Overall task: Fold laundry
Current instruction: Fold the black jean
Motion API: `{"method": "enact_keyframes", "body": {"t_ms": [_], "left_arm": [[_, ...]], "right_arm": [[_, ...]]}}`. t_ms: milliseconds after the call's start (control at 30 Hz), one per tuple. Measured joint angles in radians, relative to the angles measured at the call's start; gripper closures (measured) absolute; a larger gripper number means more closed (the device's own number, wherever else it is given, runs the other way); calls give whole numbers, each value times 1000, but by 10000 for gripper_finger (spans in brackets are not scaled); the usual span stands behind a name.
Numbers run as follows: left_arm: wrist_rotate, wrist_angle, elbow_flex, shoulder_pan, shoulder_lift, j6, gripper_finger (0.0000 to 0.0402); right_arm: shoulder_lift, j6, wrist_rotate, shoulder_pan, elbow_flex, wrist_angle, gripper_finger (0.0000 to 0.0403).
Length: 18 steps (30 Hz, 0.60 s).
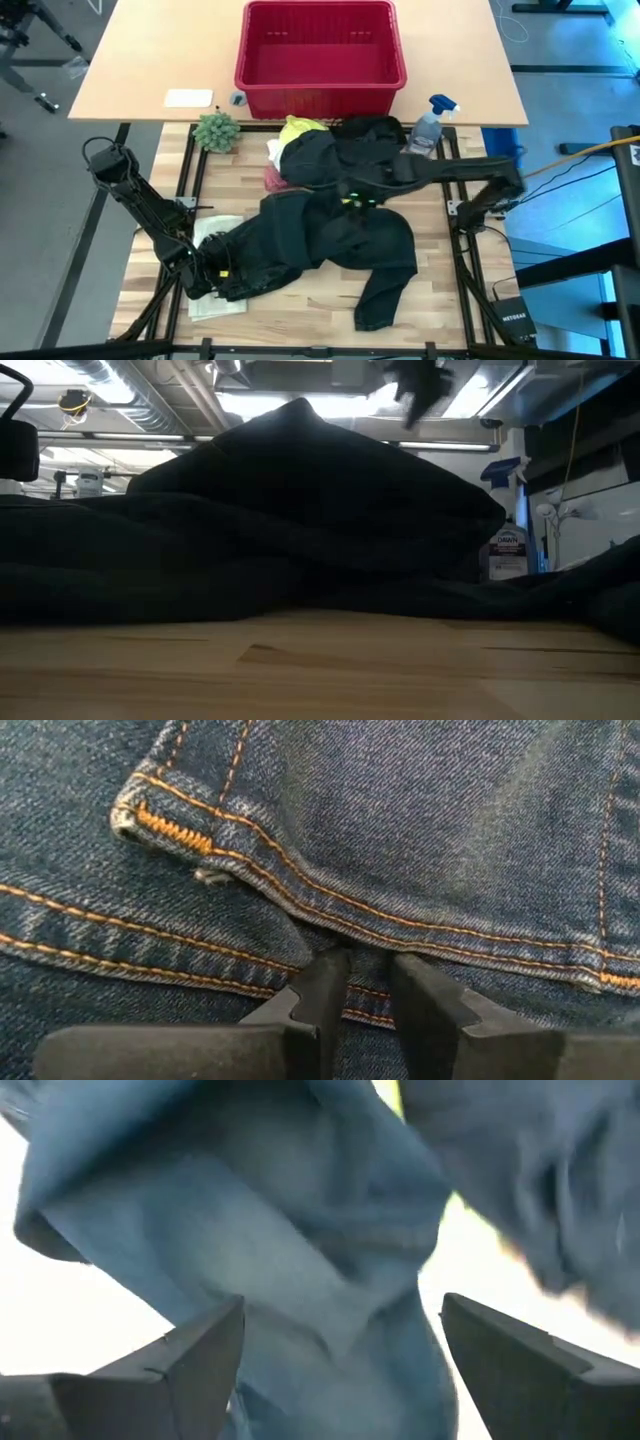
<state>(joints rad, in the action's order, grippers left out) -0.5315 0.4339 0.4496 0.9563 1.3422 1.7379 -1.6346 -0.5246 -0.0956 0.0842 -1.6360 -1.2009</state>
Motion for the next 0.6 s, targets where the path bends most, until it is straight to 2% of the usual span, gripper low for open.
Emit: {"method": "enact_keyframes", "body": {"t_ms": [167,333,467,600], "left_arm": [[0,0,0,2,2,-11,325],[0,1,0,6,3,-13,325],[6,1,0,6,3,-13,325],[11,-1,0,11,3,-11,325]], "right_arm": [[264,-286,0,35,405,112,75],[424,-613,0,123,730,196,75],[483,-848,1,223,899,286,75],[499,-1062,-42,308,985,305,75]]}}
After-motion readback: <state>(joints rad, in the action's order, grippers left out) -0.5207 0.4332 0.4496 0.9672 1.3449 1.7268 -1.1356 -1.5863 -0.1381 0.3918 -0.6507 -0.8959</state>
